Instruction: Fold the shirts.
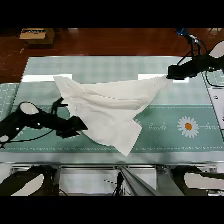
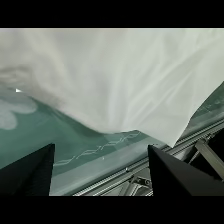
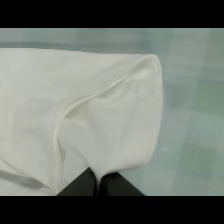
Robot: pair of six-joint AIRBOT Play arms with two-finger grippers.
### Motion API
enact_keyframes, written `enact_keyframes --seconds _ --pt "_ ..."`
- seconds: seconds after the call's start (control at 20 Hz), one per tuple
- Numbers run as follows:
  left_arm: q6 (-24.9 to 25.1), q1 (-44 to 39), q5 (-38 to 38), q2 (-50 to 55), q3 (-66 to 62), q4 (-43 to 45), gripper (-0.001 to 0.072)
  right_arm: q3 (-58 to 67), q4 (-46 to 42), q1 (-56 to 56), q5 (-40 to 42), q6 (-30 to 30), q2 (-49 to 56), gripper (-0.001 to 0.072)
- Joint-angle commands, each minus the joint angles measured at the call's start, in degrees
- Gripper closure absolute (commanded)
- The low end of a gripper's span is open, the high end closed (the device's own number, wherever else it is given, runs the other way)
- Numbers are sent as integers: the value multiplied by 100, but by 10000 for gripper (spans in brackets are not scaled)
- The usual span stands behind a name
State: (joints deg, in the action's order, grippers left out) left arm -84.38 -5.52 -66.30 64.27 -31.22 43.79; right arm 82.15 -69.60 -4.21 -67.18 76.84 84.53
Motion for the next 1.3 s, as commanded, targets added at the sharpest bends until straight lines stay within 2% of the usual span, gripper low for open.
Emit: enact_keyframes --seconds 0.0,0.1,0.3,0.35,0.45,0.55,0.65,0.8,1.0,1.15,1.25 --pt "-37 -809 859 494 146 -592 21 4 -2 -2 -22 -68 0 684" --pt "-2 -1003 866 909 146 -848 22 4 -2 -2 -37 -85 0 684" --pt "439 -1165 1178 1414 146 -1709 42 4 0 -2 -39 -85 0 683" --pt "435 -1158 1370 1486 144 -1908 115 4 2 -2 -50 -85 0 684" --pt "435 -1152 1751 1521 129 -2094 495 4 2 -2 -107 -85 0 684" --pt "479 -1119 1886 1521 50 -2092 689 4 0 -2 -201 -87 0 683" --pt "730 -1038 1696 1458 -107 -2096 691 4 -2 -2 -306 -98 -2 683" --pt "1499 -916 833 826 -708 -2094 692 4 -24 -2 -450 -223 -203 684" --pt "1534 -273 603 -1108 -2293 -2090 691 4 -52 -2 -177 -256 -1231 684" --pt "1537 643 981 -2253 -3904 -1985 691 4 -35 -2 -2 -83 -2308 684" --pt "1528 1237 1169 -2688 -4900 -1528 692 7 66 -2 59 74 -3045 684"
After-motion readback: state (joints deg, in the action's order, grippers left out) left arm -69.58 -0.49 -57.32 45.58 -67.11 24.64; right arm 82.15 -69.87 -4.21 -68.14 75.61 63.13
